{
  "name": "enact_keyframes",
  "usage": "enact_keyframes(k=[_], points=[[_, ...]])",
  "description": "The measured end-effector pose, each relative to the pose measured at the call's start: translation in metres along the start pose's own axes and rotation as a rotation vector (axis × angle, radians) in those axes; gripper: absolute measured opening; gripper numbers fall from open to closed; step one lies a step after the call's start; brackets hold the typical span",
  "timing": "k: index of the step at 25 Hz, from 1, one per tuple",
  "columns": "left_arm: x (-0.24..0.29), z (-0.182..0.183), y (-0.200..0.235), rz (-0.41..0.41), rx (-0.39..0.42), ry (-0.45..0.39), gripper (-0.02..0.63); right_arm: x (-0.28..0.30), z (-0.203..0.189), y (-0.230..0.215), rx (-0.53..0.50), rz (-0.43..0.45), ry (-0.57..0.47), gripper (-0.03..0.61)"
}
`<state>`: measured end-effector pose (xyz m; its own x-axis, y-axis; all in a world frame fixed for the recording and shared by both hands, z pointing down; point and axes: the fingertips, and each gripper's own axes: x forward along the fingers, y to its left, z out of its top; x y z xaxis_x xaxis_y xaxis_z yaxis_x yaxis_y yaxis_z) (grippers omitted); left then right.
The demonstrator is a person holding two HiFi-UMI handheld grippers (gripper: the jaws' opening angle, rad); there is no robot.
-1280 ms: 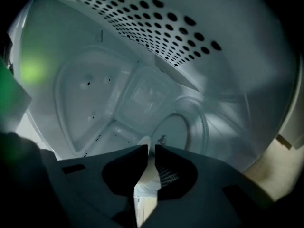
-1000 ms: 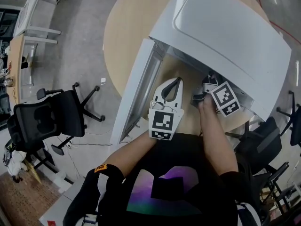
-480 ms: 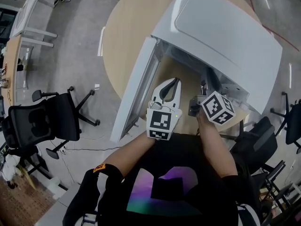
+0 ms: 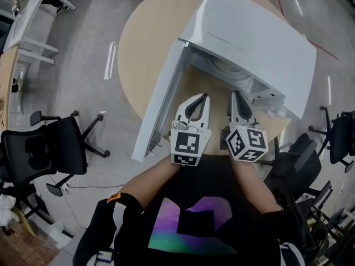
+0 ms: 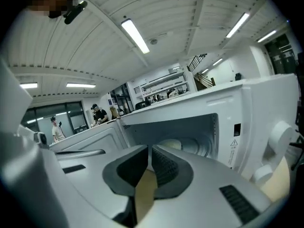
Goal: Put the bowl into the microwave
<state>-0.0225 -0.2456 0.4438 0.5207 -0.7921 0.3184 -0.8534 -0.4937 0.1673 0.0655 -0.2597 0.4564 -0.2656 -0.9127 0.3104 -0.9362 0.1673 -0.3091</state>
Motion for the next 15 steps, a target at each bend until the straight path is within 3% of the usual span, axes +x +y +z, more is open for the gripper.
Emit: enact_keyframes(k=[15], points=[[-0.066, -0.004, -0.033, -0.108, 0.027, -0.052, 0.046, -0.084, -0.006, 0.046, -0.147, -0.057, -0.028, 0.018]])
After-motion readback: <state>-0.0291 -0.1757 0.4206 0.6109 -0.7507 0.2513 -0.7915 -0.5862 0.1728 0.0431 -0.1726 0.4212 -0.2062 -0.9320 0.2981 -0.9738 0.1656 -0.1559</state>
